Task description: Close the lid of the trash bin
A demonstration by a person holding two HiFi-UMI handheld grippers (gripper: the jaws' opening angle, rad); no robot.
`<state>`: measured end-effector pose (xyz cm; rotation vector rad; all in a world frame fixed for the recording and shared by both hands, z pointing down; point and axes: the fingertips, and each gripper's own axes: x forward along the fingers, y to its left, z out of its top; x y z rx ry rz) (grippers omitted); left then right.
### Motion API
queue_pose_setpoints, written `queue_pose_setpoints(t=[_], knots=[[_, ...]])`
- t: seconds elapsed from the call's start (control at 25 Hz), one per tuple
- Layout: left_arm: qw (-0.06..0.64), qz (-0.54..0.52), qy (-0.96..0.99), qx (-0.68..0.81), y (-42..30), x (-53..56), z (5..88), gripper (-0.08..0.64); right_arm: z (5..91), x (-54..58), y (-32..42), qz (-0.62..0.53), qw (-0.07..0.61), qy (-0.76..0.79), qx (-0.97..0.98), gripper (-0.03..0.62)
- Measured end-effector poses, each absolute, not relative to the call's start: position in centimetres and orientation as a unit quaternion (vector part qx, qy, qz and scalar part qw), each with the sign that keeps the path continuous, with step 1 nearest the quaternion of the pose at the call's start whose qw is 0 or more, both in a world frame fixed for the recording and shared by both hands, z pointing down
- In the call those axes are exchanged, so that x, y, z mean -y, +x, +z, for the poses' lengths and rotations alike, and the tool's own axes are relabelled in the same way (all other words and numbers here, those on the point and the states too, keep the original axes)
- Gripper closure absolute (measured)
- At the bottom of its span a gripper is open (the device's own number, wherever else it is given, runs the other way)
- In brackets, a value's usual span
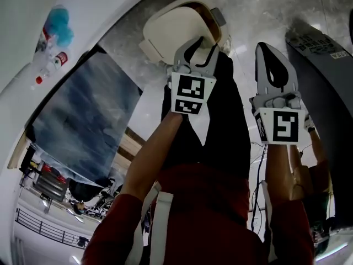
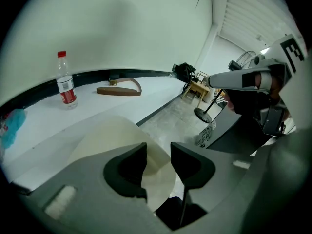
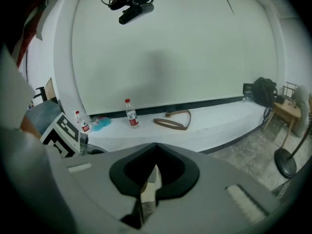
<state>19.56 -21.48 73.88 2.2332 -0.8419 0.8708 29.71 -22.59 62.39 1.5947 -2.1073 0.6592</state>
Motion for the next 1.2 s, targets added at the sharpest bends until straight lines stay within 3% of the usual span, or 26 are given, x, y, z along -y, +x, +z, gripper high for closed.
queue_pose_setpoints(t=[1.0,1.2], knots=[[0.312,0.373,0.824,0.292,22.7,22.0,83.3,0.401,71.6,23.0,31.6,0.290,0.206,0.562,0.747,0.592],[0.286,0.376,0.831,0.295,23.1,22.3,83.8,0.402,72.9,22.5,31.9,0.289,0.210,0.559,0.748,0.592]])
